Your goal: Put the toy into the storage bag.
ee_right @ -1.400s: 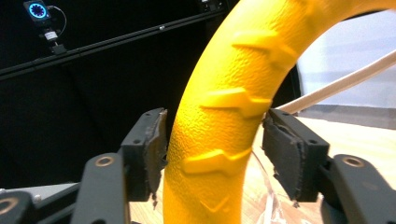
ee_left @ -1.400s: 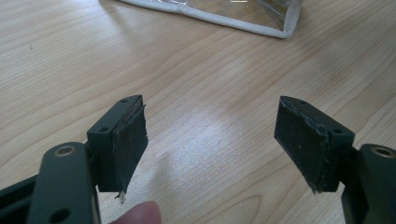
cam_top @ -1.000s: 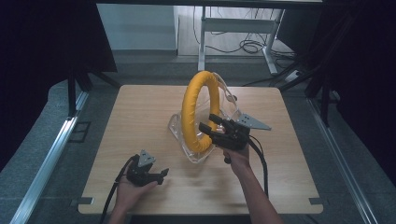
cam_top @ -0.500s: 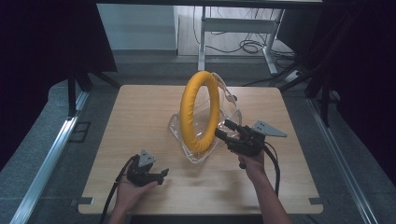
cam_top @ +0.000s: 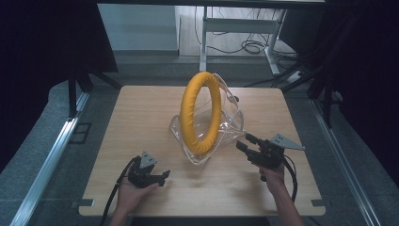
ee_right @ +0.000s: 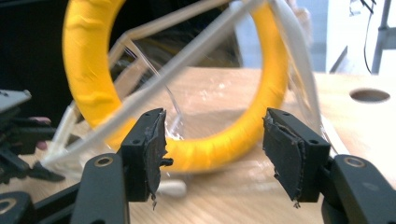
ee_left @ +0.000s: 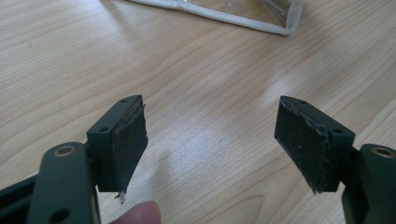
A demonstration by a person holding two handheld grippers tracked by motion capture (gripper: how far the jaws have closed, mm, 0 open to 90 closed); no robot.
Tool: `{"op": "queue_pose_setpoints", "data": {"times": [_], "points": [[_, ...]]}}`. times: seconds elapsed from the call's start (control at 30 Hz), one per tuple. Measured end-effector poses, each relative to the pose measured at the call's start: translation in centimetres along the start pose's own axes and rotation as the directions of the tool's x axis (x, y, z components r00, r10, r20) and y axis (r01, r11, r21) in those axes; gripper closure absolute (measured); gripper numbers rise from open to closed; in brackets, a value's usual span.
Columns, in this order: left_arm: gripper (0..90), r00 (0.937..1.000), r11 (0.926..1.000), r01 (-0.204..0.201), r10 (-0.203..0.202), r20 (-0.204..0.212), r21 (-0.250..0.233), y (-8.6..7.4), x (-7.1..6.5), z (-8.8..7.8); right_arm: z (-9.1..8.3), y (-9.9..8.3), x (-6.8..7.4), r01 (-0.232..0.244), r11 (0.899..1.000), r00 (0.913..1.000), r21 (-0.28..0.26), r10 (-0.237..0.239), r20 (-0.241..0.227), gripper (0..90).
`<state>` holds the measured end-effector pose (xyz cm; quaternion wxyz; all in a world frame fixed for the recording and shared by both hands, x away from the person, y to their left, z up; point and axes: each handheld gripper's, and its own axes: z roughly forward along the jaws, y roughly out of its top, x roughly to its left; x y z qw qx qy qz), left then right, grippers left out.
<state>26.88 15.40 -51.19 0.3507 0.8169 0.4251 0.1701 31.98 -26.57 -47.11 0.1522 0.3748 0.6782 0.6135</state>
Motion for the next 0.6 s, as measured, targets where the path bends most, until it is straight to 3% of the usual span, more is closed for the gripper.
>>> {"op": "queue_pose_setpoints", "data": {"times": [0.1,0.6], "points": [[25.4,1.0000,1.0000,-0.003,0.003,0.000,0.003,-0.01,-0.02,0.06,-0.38,-0.63,-0.65,-0.006,1.000,0.9999,0.029,0.005,0.015,39.6],[25.1,1.0000,1.0000,0.002,-0.002,-0.005,-0.003,-0.12,0.22,-0.11,-0.18,-1.21,-0.81,0.001,0.999,0.9995,0.048,-0.003,0.032,39.6]]}}
